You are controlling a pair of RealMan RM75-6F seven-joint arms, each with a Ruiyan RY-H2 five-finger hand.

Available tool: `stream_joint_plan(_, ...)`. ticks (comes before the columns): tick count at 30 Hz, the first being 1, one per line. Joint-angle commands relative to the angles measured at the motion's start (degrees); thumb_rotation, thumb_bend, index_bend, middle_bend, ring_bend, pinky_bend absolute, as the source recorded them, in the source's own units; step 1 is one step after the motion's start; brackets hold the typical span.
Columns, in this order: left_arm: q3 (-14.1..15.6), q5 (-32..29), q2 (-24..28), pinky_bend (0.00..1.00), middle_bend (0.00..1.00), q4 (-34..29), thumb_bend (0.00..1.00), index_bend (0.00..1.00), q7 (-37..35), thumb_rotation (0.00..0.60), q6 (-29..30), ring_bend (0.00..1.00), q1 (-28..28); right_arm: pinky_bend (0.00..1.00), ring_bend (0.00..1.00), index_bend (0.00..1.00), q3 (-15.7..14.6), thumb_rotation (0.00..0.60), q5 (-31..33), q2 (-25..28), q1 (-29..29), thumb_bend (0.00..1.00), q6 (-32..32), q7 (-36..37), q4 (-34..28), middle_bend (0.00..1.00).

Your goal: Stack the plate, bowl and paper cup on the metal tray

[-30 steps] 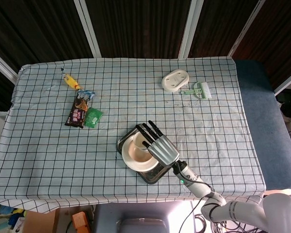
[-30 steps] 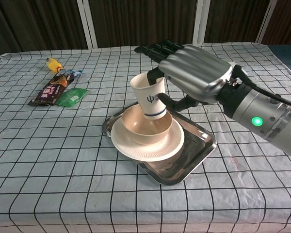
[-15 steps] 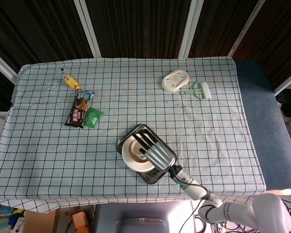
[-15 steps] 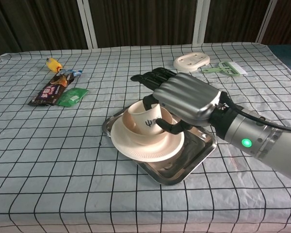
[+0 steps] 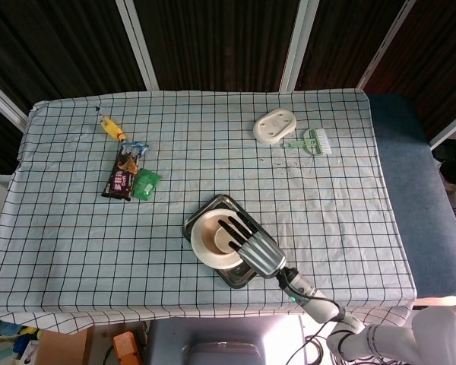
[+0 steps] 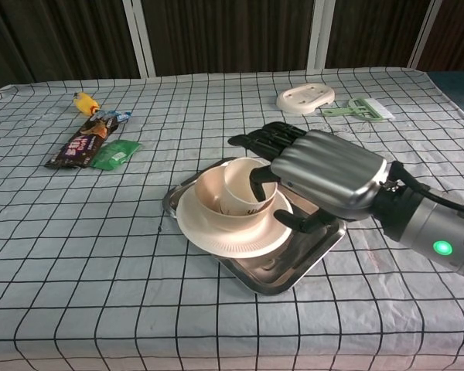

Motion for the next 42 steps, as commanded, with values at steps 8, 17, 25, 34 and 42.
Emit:
stream_joint_plan(8,-0.1,0.2,0.2,0.0,0.0,-0.6,0.33,0.0,0.7,0.6,0.3,0.0,-0.1,0.0,0.0,0.31,1.3,0.6,2.2,0.5,0.0,0.33,-1.7,-1.8,-2.1,0.0)
stream_joint_plan(17,0.3,0.3,0.7,0.0,0.0,-0.9,0.33,0.0,0.5,0.6,0.3,0.0,0.2,0.0,0.0,0.2,1.4,0.6,3.0,3.9,-0.4,0.29,-2.1,-1.8,-6.7,0.0)
stream_joint_plan(25,5.2,3.7,4.6,0.0,0.0,-8.1,0.34,0.0,3.0,0.6,0.5,0.0,2.6,0.0,0.0,0.0,-1.7,0.6,6.4,18.1,-10.5,0.25,8.0,-9.0,-21.0,0.0)
stream_joint_plan(34,12.6,11.1,8.0,0.0,0.03,-12.2,0.37,0.0,-0.9,0.6,-1.6,0.0,4.1,0.0,0.0,0.0,-5.2,0.6,13.9,31.4,-24.8,0.25,19.6,1.5,-25.1,0.0)
stream_joint_plan(42,15.4,20.6,5.1,0.0,0.04,-1.8,0.38,0.0,-15.2,0.6,2.7,0.0,2.9,0.0,0.0,0.0,-4.0,0.6,13.8,33.9,-30.0,0.24,24.8,9.2,-22.3,0.0)
